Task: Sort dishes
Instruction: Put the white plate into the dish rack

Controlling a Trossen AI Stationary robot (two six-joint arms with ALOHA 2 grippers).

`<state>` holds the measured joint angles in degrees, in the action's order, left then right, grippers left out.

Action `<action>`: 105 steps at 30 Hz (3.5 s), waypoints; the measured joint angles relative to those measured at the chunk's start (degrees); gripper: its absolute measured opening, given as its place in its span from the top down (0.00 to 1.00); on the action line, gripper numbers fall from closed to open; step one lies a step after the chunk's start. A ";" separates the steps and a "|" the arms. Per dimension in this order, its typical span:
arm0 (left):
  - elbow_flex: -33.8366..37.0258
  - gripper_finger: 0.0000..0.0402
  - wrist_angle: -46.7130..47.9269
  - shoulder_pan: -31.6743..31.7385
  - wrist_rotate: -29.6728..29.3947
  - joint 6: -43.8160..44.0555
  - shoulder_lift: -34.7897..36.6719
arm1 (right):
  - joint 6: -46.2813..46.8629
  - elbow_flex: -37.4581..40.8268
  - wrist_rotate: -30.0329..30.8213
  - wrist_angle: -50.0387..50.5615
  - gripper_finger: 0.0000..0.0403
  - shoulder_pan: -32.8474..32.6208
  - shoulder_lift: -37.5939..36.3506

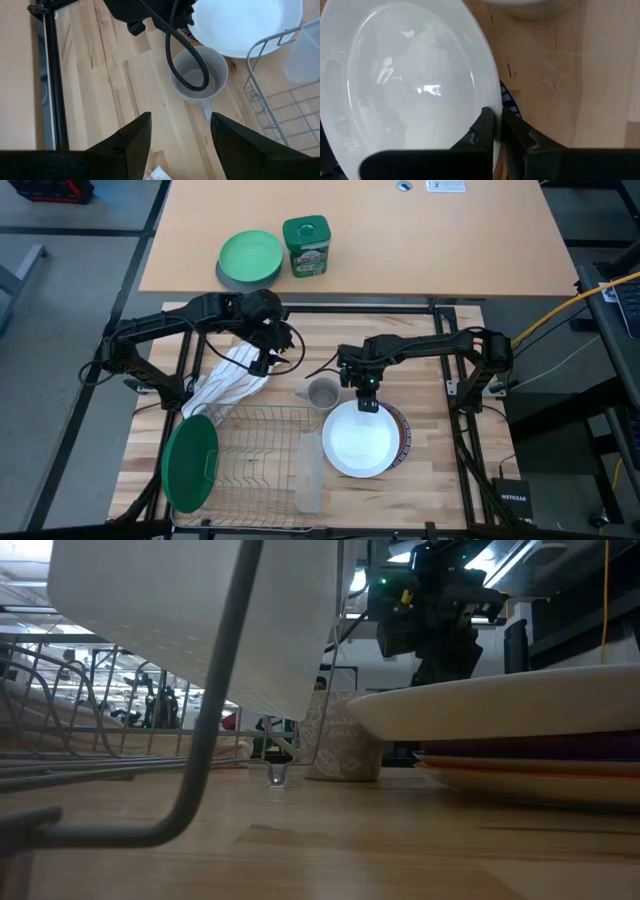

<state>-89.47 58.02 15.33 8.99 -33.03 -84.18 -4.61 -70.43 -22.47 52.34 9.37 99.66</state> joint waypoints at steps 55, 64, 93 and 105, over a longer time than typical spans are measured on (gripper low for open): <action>0.00 0.52 -0.17 -0.37 0.02 8.41 0.00 | 10.71 -20.79 13.58 27.92 0.98 -13.68 0.00; 0.00 0.52 -0.20 -1.98 0.03 10.47 0.00 | 13.45 -20.81 17.61 29.90 0.98 -15.78 -0.01; -0.04 0.52 -0.64 -8.32 0.78 18.52 -0.32 | 11.67 -30.17 22.17 31.53 0.98 -15.76 -0.02; -0.09 0.52 -12.07 -13.42 -4.13 23.47 -8.09 | 11.55 -36.20 25.35 31.93 0.99 -15.72 -0.02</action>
<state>-89.56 45.95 1.91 4.86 -9.56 -92.27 6.94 -106.63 2.88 84.27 -6.35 99.63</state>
